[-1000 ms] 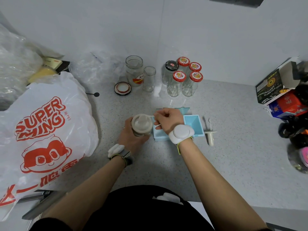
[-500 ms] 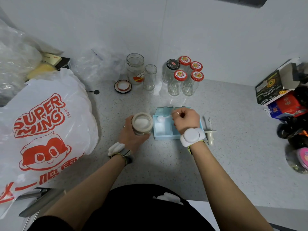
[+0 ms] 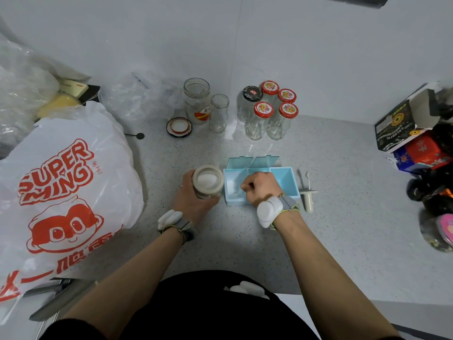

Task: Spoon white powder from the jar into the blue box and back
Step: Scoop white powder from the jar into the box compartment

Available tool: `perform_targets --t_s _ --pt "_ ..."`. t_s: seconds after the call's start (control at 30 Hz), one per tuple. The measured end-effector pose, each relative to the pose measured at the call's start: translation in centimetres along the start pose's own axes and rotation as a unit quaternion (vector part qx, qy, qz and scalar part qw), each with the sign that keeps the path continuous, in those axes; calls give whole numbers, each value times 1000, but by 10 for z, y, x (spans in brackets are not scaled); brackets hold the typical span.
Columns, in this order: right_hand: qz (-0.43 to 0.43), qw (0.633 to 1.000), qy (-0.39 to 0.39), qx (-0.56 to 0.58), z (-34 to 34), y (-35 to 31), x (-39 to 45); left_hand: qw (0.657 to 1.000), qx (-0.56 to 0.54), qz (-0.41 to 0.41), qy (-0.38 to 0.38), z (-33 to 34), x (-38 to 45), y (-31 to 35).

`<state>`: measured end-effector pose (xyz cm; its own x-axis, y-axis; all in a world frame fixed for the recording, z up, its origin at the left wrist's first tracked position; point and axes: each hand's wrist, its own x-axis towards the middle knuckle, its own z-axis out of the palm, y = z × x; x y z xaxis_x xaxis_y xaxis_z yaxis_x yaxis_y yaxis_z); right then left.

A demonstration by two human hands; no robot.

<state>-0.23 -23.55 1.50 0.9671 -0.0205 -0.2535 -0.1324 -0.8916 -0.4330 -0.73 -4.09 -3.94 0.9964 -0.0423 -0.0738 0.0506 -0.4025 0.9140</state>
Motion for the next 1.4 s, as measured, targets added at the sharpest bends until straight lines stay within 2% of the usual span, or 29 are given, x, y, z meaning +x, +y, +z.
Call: perform_targets --t_s 0.17,0.43,0.77,1.13,1.4 --pt "106 982 55 145 10 0 -1 1000 3 5 -3 0 -1 1" --pt "239 900 106 349 8 5 -7 1000 5 4 -1 1 0 -1" --pt "217 869 153 417 -2 10 -2 1000 13 9 -1 -1 -3 5" --pt "182 854 175 455 -13 3 -2 1000 13 6 -7 0 -2 4" --pt "134 856 163 472 -28 -28 -1 1000 21 -2 -3 0 -2 6"
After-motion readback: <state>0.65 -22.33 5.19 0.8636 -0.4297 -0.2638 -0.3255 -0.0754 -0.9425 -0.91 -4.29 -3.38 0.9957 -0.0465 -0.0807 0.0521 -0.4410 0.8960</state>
